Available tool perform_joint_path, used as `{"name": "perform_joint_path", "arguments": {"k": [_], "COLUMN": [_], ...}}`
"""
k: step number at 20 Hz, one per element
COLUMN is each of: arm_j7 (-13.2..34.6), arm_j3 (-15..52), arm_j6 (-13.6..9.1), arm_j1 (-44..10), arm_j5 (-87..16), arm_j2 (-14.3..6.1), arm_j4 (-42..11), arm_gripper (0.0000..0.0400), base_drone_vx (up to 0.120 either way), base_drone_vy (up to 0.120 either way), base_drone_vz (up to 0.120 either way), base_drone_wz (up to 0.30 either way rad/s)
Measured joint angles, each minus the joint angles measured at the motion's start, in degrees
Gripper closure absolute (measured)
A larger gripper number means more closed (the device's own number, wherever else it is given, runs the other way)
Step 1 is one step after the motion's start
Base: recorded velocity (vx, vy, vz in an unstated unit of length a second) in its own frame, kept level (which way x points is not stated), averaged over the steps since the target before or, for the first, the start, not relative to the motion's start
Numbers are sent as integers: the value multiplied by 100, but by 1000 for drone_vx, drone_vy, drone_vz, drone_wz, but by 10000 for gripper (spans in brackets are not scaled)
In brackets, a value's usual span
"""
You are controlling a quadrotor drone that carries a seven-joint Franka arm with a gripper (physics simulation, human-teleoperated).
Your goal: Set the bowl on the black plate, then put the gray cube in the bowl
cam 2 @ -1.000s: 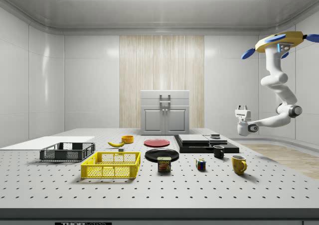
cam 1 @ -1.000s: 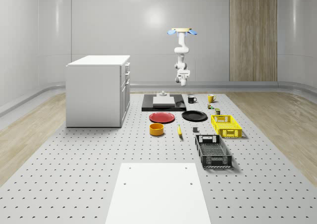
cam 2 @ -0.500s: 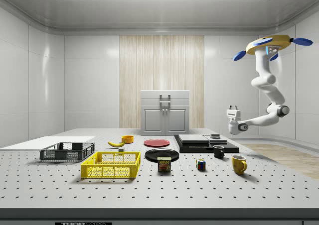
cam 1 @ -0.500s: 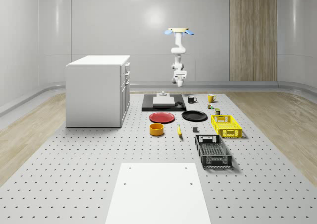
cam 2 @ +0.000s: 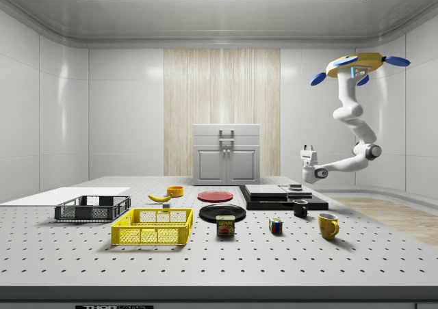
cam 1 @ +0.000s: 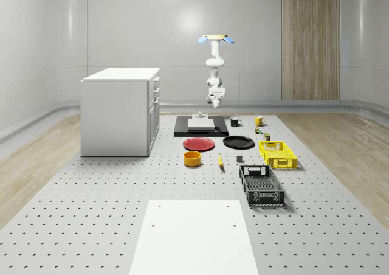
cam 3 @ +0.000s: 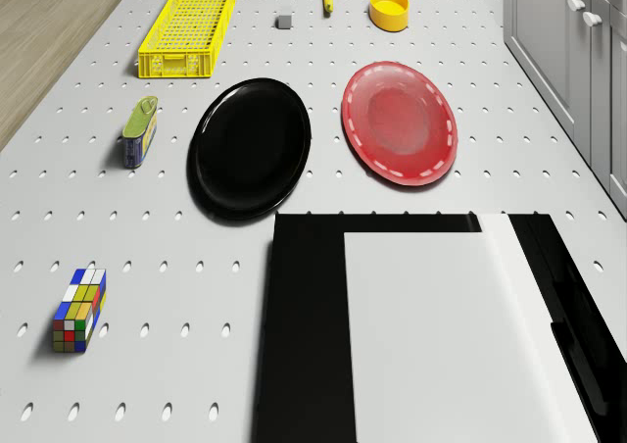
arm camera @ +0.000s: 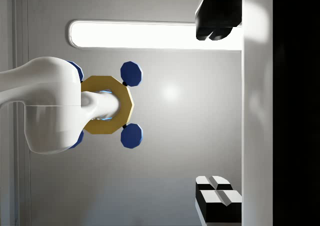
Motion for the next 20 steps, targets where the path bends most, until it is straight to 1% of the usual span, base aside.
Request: {"name": "perform_joint_path", "arguments": {"k": [8, 13, 17, 19, 20], "arm_j7": [17, 50, 106, 153, 183], "arm_j3": [100, 278, 576, 817, 969], "arm_j6": [35, 59, 83, 99, 109], "arm_j1": [-32, -86, -179, -254, -302], "arm_j5": [-139, -388, -809, -1149, -1364], "arm_j2": [-25, -43, -64, -81, -93], "arm_j4": [-26, -51, -100, -152, -192], "arm_gripper": [0, 0, 0, 0, 0], "base_drone_vx": [120, 120, 120, 120, 120], "base_drone_vy": [-120, -120, -120, -120, -40], "base_drone_vz": [0, 0, 0, 0, 0], "base_drone_wz": [0, 0, 0, 0, 0]}}
